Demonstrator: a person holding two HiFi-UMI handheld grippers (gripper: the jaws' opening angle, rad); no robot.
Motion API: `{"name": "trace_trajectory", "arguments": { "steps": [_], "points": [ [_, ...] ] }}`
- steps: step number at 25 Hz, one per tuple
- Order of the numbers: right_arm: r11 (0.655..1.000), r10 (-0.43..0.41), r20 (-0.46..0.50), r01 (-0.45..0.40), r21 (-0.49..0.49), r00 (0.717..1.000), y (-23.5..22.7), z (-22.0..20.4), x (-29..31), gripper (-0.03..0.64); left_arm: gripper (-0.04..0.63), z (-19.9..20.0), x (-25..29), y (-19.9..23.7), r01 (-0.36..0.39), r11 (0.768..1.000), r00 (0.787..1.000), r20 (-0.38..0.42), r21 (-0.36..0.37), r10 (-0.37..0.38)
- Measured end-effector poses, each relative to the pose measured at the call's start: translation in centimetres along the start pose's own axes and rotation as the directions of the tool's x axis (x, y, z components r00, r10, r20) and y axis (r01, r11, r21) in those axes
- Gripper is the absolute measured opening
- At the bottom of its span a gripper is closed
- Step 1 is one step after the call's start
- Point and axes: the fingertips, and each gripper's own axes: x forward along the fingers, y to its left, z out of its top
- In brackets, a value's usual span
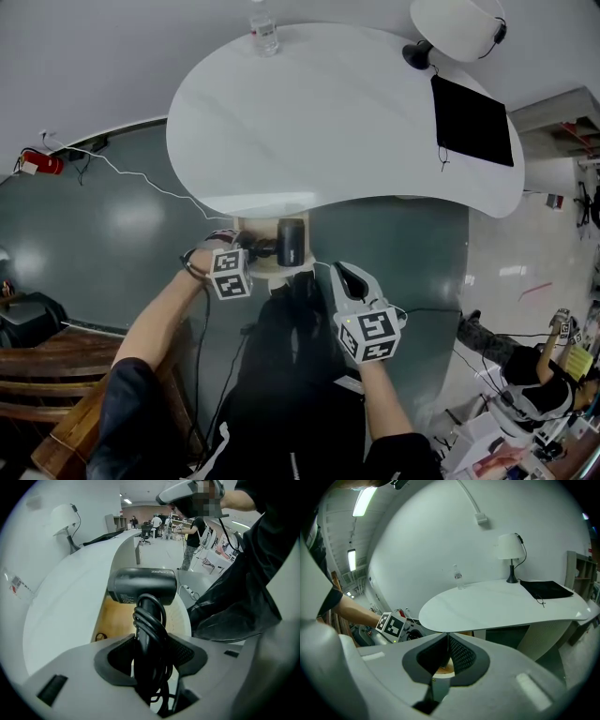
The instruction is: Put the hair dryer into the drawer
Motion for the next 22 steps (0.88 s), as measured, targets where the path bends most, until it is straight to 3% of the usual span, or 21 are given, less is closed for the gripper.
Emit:
{"name": "trace_trajectory", "arguments": {
  "steps": [12, 22],
  "points": [
    [0.999, -0.018, -0.013, 0.019, 0.027, 1.0, -0.4, -1.1, 0.1, 0.005, 0.21, -1.0, 3.5, 1.4, -0.015, 1.0, 0.996, -0.085, 0.013, 0.016],
    [0.998, -0.032, -0.027, 0.033, 0.052, 0.999, -1.3, -2.0, 0.0, 0.005, 0.21, -1.8, 6.4, 2.7, -0.069, 0.998, 0.98, -0.187, 0.011, 0.07]
  ]
}}
